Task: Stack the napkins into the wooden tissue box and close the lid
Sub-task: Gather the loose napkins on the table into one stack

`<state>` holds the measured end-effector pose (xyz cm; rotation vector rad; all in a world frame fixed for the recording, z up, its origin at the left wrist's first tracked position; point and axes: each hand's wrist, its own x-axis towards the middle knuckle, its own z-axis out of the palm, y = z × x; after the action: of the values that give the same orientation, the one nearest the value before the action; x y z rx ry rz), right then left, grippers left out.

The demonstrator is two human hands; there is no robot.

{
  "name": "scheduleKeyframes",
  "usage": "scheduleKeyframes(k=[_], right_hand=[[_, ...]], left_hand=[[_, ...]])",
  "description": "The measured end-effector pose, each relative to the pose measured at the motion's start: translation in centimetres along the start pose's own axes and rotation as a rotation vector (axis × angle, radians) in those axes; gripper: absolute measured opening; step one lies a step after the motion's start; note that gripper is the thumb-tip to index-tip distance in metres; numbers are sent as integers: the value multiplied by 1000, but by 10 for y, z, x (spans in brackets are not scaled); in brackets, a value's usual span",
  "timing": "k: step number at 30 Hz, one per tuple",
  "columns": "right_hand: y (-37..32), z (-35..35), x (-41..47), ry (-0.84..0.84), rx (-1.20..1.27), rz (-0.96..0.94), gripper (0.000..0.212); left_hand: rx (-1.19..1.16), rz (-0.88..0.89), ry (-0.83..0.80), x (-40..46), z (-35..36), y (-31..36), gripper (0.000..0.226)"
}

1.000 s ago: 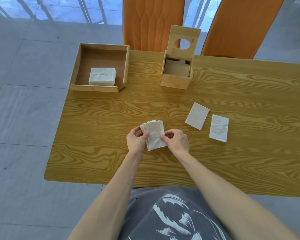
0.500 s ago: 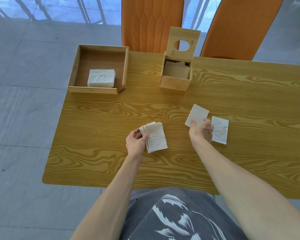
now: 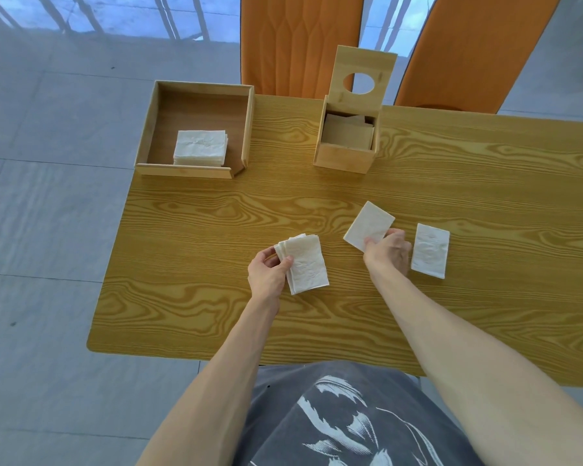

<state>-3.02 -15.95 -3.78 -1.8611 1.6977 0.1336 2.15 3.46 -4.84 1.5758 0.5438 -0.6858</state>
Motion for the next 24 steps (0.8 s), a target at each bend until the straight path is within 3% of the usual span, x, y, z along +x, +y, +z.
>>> scheduleKeyframes(k=[3,9,17,20,24], right_hand=[[-4,1,0,10,21,37,56],[2,3,2,-29,87,9,17],[14,1,-11,-65,266,-149,29],[21,0,-19,-170,442,-173,29],[31,-2,-33,-465,530,-225,23]], left_hand=[[-1,5,2,1,0,-1,42],[-19,3,-11,1,-1,-1,40],[-43,21,-26,0,-4,-4,42],[-43,29,-25,0,-4,-4,41],[-31,34,-21,-1,-4,-4,40]])
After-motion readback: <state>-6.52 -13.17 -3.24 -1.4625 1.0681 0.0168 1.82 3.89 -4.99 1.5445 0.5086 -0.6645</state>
